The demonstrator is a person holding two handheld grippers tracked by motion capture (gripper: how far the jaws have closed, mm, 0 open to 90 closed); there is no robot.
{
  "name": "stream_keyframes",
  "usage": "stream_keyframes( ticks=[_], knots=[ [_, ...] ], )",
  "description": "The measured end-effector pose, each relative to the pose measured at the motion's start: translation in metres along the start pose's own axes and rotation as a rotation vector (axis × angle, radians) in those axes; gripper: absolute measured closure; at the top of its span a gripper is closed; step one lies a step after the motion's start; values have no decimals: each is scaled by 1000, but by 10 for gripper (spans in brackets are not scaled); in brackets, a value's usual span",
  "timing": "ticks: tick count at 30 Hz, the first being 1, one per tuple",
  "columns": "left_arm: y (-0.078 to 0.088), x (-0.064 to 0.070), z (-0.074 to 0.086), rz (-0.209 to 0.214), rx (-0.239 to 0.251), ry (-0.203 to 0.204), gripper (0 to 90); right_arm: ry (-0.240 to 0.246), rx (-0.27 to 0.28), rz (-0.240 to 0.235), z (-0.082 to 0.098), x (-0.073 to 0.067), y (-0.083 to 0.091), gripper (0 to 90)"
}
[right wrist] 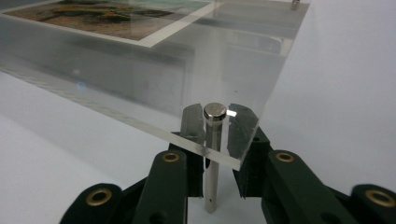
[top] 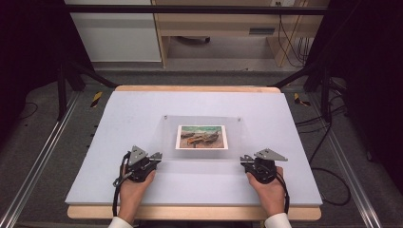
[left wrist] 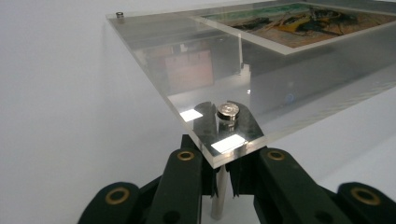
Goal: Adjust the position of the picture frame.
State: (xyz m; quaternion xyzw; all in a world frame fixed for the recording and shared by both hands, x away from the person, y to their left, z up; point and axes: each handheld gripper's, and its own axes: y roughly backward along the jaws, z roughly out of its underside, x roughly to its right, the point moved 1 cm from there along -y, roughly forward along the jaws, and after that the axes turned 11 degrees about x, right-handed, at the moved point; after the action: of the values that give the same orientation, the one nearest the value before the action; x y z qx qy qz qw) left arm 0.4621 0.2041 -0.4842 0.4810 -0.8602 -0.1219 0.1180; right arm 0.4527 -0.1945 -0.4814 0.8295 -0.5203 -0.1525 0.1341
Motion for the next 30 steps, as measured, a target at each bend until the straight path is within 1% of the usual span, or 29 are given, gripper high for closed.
stream_keyframes(
  ticks=[2, 3, 4, 6, 8, 9, 11, 13, 16, 19, 21, 27, 30],
  knots=[
    [4, -1, -1, -13, -15, -6, 753, -1, -5, 1, 0, 0, 2, 674],
    [6, -2, -2, -14, -20, -7, 727, -6, -9, 1, -1, 0, 3, 628],
    [7, -3, -2, -11, -21, 0, 706, -5, -10, -1, -1, 0, 4, 604],
    [7, -5, -3, 8, -39, 20, 626, 0, -12, -4, -3, 0, 7, 554],
    [6, -4, -1, 18, -59, 14, 543, 13, -4, -4, -3, -1, 10, 495],
    [7, -3, 0, 22, -77, 3, 506, 17, 1, -6, -3, -1, 12, 447],
    [6, -1, 1, 34, -81, 24, 446, 26, -7, -8, -3, -1, 15, 387],
    [7, 1, 0, 31, -81, 12, 379, 30, -8, -9, -3, -2, 20, 337],
    [7, 4, -2, 41, -74, 11, 302, 24, 16, -22, -5, -2, 25, 272],
    [10, 3, -5, 62, -67, 18, 257, 8, 36, -31, -8, -2, 28, 230],
    [10, 2, -7, 78, -59, 35, 230, -7, 42, -37, -9, -2, 27, 203],
    [13, -2, -13, 110, -43, 65, 169, -36, 53, -58, -14, -3, 27, 176],
    [16, -2, -19, 119, -22, 73, 138, -39, 53, -58, -18, -3, 28, 157]
  ],
)
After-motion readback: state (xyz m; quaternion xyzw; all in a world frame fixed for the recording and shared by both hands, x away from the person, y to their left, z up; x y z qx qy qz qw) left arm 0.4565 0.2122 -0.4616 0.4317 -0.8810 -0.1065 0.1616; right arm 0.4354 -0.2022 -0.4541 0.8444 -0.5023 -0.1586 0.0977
